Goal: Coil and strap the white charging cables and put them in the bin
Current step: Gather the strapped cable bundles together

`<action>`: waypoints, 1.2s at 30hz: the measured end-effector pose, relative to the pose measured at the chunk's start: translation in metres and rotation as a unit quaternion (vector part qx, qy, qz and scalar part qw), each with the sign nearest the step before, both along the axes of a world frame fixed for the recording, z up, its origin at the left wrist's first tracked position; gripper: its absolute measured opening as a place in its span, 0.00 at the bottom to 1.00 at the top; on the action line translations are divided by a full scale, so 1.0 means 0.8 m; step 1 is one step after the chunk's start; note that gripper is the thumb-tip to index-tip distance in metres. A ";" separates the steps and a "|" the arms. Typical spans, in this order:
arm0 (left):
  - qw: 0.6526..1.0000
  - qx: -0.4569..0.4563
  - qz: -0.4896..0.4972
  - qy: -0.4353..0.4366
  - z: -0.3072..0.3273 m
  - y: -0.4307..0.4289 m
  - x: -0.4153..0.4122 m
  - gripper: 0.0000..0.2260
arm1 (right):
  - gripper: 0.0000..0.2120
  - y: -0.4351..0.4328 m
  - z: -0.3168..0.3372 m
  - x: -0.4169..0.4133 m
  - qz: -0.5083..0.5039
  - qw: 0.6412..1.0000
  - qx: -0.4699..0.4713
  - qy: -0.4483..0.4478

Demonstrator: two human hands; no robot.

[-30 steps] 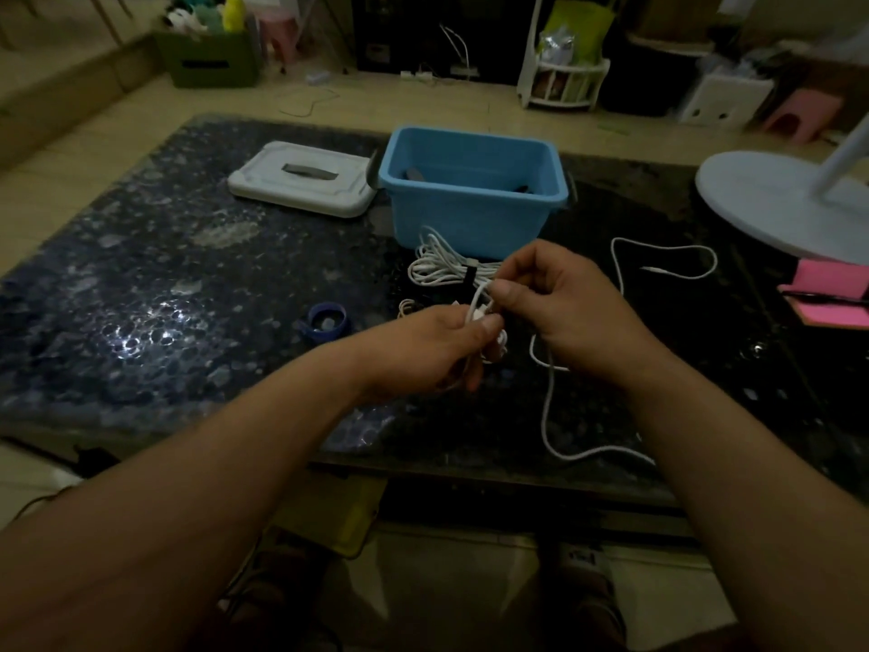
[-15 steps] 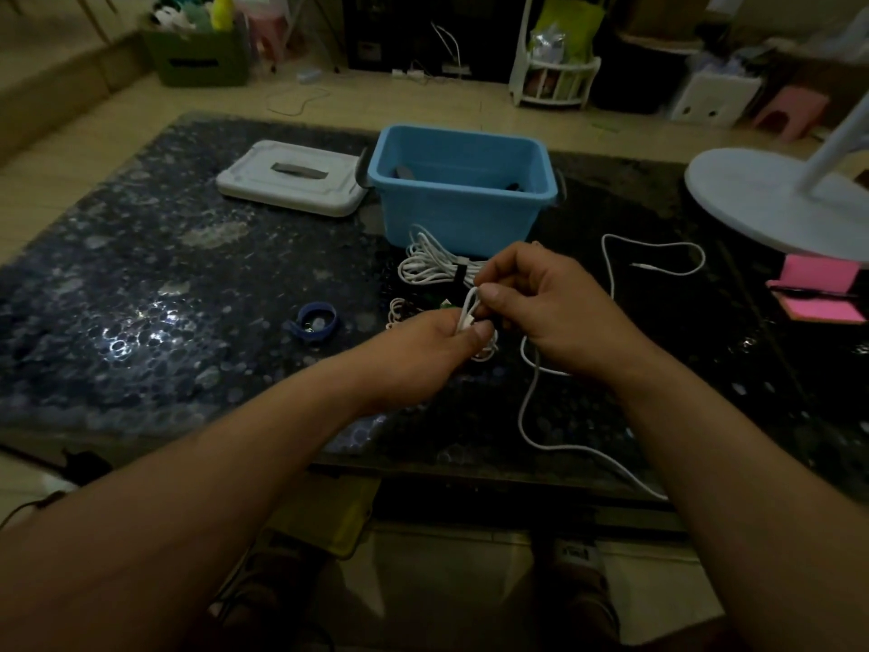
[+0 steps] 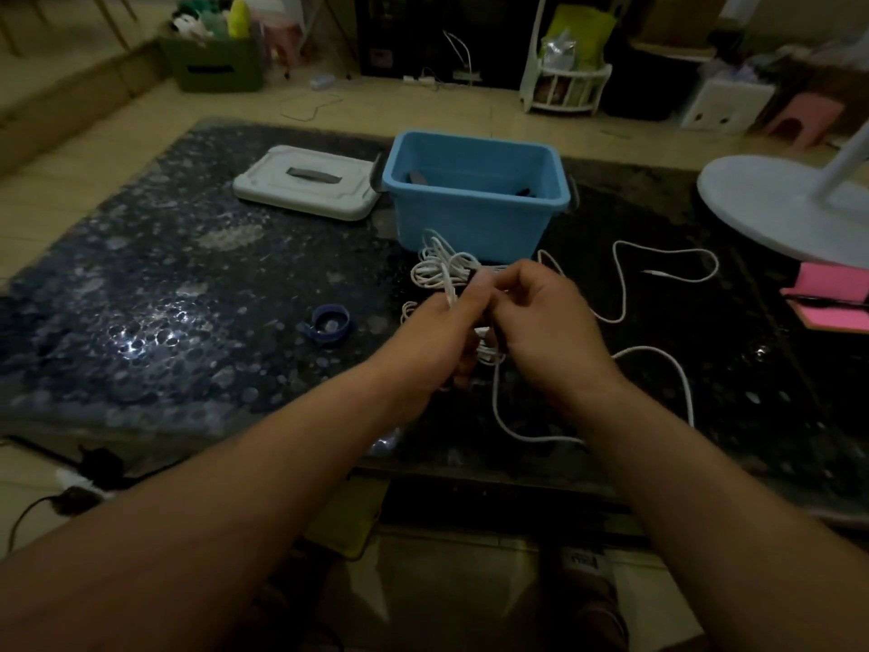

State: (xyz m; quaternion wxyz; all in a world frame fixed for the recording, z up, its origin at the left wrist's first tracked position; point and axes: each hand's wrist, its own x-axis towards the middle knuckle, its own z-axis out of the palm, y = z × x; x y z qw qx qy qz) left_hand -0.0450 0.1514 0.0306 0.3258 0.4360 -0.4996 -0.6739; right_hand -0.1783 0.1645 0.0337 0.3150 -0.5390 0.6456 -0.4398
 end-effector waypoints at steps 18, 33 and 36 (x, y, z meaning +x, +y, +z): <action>0.906 0.163 0.252 0.299 0.019 -0.056 0.033 0.21 | 0.03 0.010 -0.013 0.019 0.138 0.971 0.059 0.188; 0.957 -0.186 -0.054 -0.214 0.021 -0.038 0.038 0.19 | 0.06 -0.002 0.014 -0.055 0.174 0.974 0.130 0.067; 0.930 -0.213 -0.184 -0.235 0.010 -0.019 0.025 0.18 | 0.05 -0.009 0.017 -0.049 0.130 0.987 0.081 0.043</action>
